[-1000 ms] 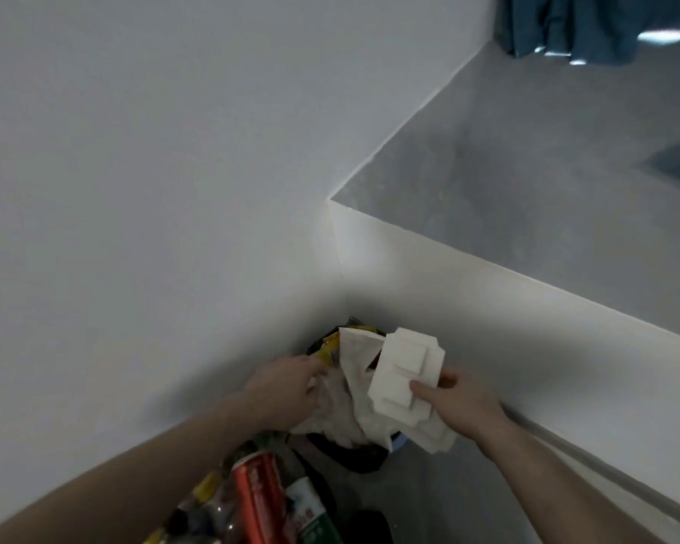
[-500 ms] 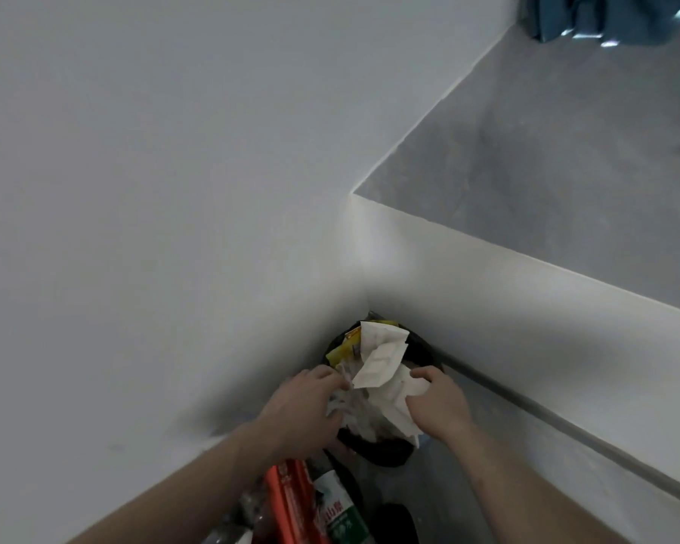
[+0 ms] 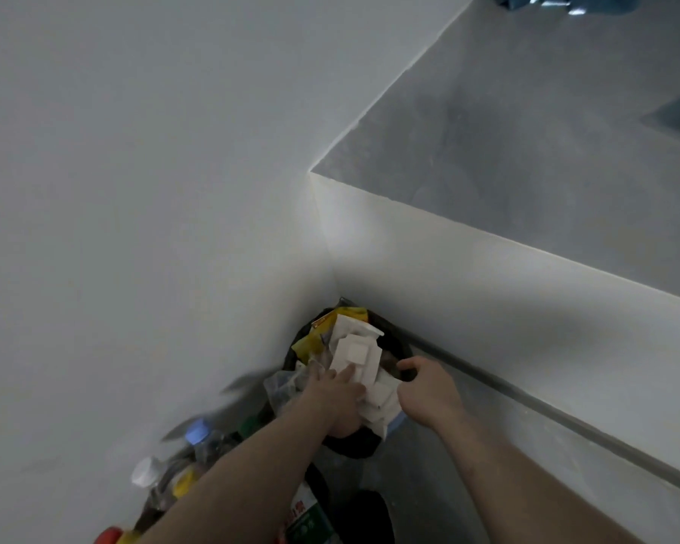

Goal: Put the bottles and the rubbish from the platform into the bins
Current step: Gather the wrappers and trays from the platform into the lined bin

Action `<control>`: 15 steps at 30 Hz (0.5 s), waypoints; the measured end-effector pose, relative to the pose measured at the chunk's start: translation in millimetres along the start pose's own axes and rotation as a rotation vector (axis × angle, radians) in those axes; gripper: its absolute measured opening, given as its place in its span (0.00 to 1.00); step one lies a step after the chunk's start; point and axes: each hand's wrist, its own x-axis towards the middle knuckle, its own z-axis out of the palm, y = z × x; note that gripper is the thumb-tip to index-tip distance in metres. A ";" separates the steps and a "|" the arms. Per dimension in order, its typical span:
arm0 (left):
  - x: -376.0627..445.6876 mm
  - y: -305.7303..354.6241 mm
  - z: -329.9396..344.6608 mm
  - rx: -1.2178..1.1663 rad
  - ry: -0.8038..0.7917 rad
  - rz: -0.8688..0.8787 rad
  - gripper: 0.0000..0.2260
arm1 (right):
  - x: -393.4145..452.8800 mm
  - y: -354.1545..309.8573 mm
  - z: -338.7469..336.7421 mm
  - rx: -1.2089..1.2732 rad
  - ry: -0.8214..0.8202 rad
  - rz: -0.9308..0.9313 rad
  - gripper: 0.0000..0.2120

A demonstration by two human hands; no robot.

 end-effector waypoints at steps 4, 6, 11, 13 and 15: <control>7.5 2.1 15.8 -0.090 -0.052 -0.049 0.28 | -0.7 7.4 -9.3 -0.121 0.002 -0.046 0.26; 10.0 4.7 24.6 -0.107 -0.060 -0.074 0.28 | -3.4 6.6 -15.3 -0.164 -0.018 -0.085 0.27; 9.9 5.5 16.2 -0.056 -0.039 -0.059 0.30 | -14.6 7.9 -30.2 -0.310 -0.057 -0.135 0.28; -2.4 2.7 4.4 -0.052 0.011 -0.042 0.32 | -25.5 7.3 -36.5 -0.403 -0.093 -0.164 0.28; -24.7 -1.8 -7.9 -0.118 0.077 -0.048 0.36 | -40.0 3.3 -42.8 -0.508 -0.112 -0.197 0.28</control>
